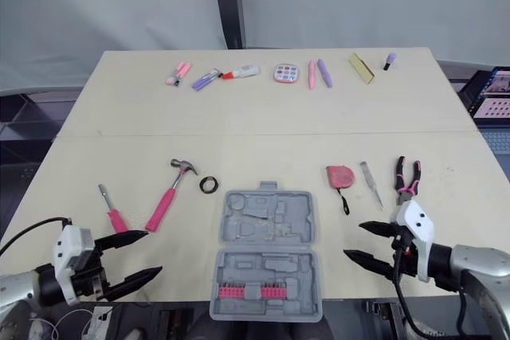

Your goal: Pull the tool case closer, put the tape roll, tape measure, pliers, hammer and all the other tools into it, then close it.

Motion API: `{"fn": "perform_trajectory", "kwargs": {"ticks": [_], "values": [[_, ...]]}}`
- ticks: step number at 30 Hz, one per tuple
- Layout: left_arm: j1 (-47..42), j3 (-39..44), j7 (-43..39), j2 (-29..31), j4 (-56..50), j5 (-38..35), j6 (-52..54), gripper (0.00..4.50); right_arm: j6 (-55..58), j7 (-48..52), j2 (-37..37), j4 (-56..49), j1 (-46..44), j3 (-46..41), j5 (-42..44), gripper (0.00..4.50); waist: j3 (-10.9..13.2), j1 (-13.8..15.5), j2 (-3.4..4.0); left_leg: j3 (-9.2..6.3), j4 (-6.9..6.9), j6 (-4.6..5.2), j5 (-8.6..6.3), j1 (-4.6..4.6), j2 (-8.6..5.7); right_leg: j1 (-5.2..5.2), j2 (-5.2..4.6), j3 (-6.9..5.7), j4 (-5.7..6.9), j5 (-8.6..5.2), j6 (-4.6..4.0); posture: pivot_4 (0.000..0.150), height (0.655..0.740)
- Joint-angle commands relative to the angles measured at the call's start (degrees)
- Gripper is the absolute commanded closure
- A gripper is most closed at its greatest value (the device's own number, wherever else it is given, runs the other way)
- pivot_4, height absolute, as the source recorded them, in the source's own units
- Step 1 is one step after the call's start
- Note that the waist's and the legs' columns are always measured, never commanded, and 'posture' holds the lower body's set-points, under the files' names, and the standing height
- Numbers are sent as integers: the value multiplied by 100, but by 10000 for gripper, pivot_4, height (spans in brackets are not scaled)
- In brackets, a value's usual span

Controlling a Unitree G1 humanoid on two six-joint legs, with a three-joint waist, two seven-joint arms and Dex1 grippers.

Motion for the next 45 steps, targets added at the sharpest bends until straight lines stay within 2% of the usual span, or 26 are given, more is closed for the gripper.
{"fn": "perform_trajectory", "kwargs": {"ticks": [1,24,33,45], "values": [[94,93,-117,-24,101,-48,-220,0,-37,138,-69,-116,60,-182,153,439,0,-2,0,0,0,0,0,0,0,0,0,0,0,0,0,1500,7400],[221,114,-151,-37,368,-51,-703,0,-932,329,-66,160,237,-170,-42,439,0,18,0,2,0,0,0,1,0,0,0,0,0,0,0,1500,7400],[152,138,-101,-41,269,-157,-668,0,-1005,338,-45,177,215,-161,-78,439,0,28,0,2,1,0,0,1,0,1,0,0,0,0,0,1500,7400],[9,97,64,-40,105,-270,-387,0,-1734,684,-32,-59,251,-269,22,439,0,37,0,3,2,0,0,2,0,1,0,0,0,0,0,1500,7400]]}}
